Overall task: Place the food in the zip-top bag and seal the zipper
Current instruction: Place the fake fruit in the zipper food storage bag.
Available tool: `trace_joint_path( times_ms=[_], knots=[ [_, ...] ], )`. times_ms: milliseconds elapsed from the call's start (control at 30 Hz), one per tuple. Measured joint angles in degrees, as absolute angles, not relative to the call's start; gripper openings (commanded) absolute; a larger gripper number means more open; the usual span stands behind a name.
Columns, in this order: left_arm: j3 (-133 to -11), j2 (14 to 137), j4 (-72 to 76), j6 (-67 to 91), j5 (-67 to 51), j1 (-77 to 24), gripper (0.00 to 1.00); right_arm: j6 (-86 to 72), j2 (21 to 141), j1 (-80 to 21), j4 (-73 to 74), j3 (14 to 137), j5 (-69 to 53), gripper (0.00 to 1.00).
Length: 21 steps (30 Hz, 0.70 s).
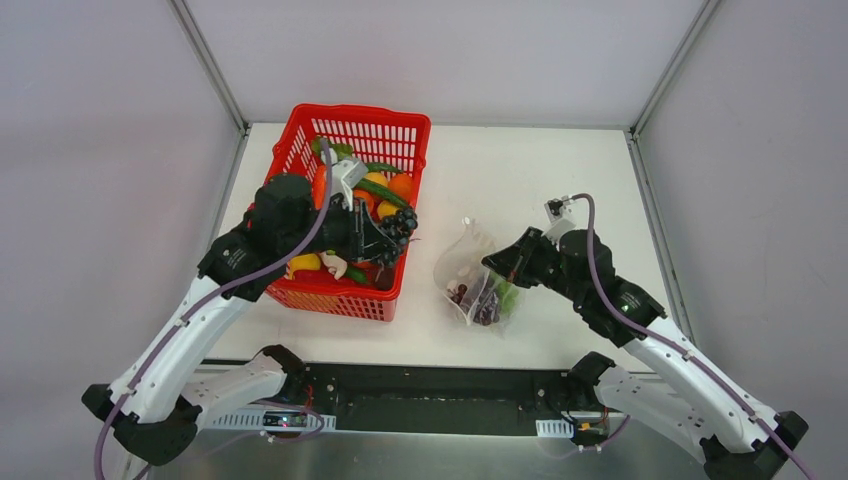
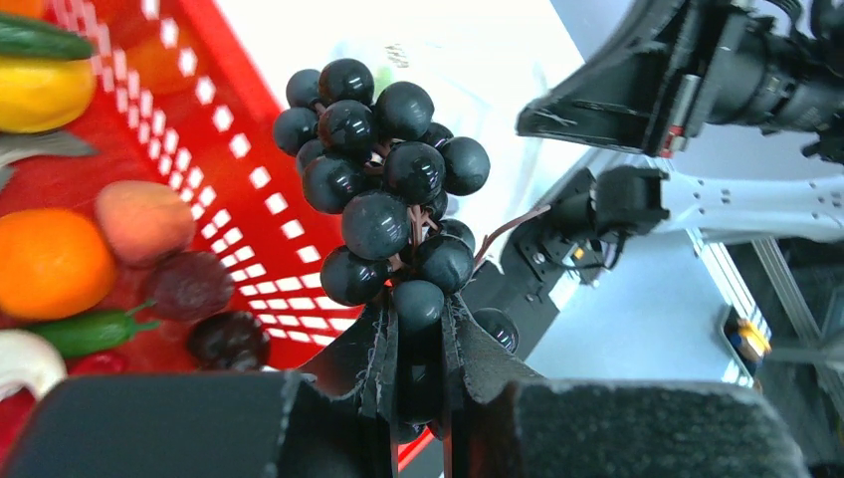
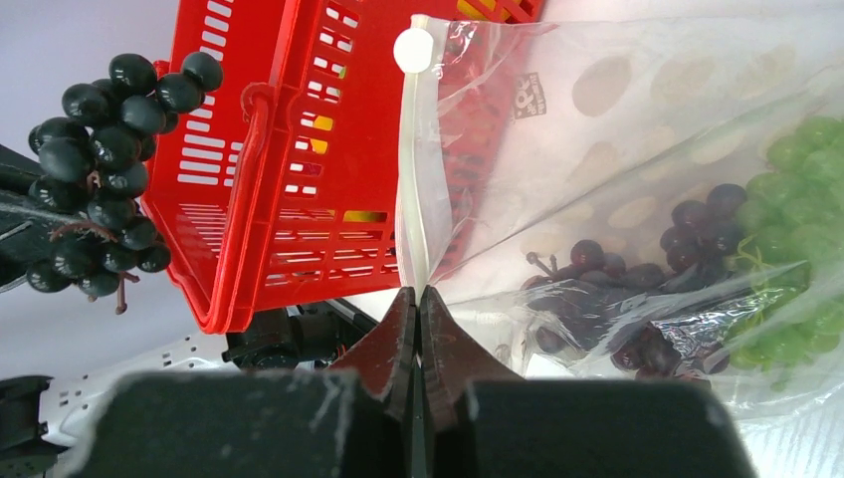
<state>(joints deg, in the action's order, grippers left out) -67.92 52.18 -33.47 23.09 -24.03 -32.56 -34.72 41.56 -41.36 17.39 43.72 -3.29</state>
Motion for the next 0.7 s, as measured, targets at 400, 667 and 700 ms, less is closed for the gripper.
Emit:
trace_joint_path(
  times_ms=[400, 667, 700],
  knots=[
    [-75.4, 65.6, -33.6, 19.7, -26.1, -45.3, 0.0, -34.2, 41.2, -41.3, 17.4, 43.7, -4.8, 0.0],
    [-77.9, 74.1, -34.7, 18.4, -25.6, -50.0, 0.0, -34.2, 40.4, -41.3, 17.4, 43.7, -5.2, 0.0],
    [-78.1, 75.2, -35.0, 18.4, -25.4, -50.3, 0.0, -34.2, 40.2, -41.3, 17.4, 43.7, -5.2, 0.0]
  ],
)
